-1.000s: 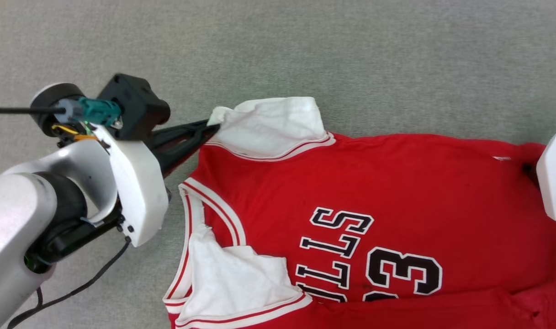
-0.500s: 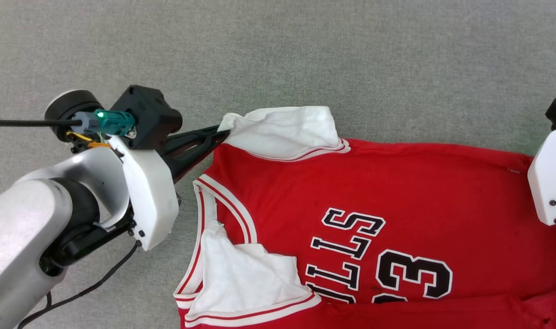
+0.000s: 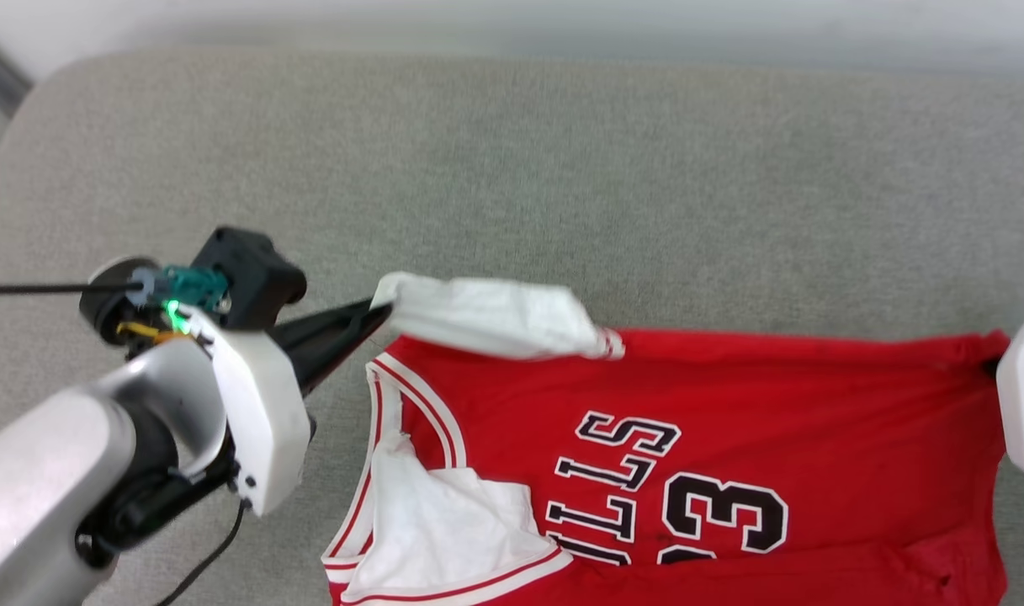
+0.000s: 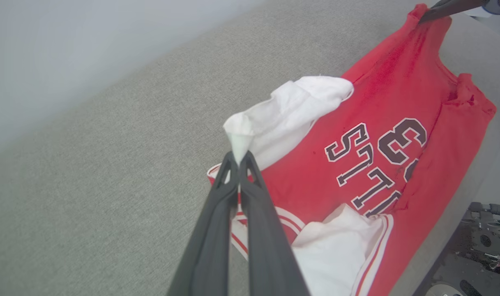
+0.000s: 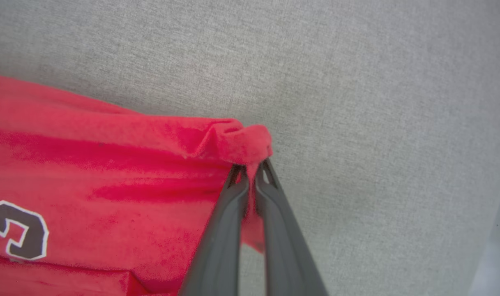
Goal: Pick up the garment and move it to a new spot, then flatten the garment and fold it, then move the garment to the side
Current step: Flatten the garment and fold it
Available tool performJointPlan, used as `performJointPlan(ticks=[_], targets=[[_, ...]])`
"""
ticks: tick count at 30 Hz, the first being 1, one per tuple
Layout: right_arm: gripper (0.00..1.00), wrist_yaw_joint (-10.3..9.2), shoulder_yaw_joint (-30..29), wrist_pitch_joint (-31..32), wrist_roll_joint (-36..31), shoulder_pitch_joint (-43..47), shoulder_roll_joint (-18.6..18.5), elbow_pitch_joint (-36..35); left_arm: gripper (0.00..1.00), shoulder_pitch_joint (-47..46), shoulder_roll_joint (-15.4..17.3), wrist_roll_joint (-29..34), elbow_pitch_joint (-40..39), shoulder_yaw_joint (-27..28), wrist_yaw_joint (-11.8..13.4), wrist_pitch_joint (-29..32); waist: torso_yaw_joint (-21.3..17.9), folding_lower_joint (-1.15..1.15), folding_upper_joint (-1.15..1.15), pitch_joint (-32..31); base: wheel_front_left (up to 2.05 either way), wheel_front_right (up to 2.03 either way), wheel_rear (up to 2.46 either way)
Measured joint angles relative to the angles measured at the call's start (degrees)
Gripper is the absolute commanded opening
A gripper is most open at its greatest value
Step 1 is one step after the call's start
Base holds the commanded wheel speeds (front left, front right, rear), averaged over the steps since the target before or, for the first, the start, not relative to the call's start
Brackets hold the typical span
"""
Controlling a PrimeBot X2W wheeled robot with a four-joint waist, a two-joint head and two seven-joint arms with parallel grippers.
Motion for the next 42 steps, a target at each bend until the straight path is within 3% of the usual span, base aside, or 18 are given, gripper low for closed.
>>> performJointPlan(ticks=[9, 17, 21, 34, 35, 36, 42], targets=[[0.00, 0.00, -4.7, -1.2, 0.5, 13.8, 4.3, -7.3, 0.00, 10.4, 4.6, -2.2, -4.1, -1.5, 4.1, -1.8, -0.3, 0.00, 0.00, -5.3, 0.00, 0.00, 0.00], [0.00, 0.00, -3.8, -2.6, 0.9, 21.6, 4.6, -8.9, 0.00, 18.6, 7.0, -4.7, -6.3, -4.8, 6.0, -1.9, 0.2, 0.00, 0.00, -6.3, 0.00, 0.00, 0.00], [0.00, 0.00, -2.1, -3.9, 0.8, 23.4, 3.4, -8.1, 0.00, 20.2, 6.8, -4.5, -4.6, -6.6, 6.1, -1.6, 0.3, 0.00, 0.00, -5.9, 0.00, 0.00, 0.00], [0.00, -0.01, 2.7, -8.1, 1.2, 23.1, 0.9, -2.8, 0.00, 20.7, 1.5, -2.1, 5.6, -10.9, 3.4, -0.8, 0.3, 0.00, 0.00, -5.1, 0.00, 0.00, 0.00], [0.93, -0.01, 3.0, -8.7, 1.2, 23.0, 0.6, -2.4, 0.29, 20.7, 0.9, -2.0, 6.3, -11.0, 3.4, -1.3, 0.3, 0.00, 0.00, -5.2, 0.00, 0.00, 0.00], [1.00, 0.00, 3.0, -9.2, 1.3, 23.0, 0.6, -1.9, 0.96, 20.7, 0.2, -1.7, 6.9, -11.2, 3.3, -1.9, 0.2, 0.00, 0.00, -5.4, 0.00, 0.00, 0.00], [1.00, -0.02, 3.0, -9.8, 5.1, 22.5, 0.4, -2.7, 1.00, 21.0, -2.3, -0.8, 9.1, -10.7, 3.5, -6.3, 0.0, 0.00, 0.00, -7.6, 0.00, 0.00, 0.00]])
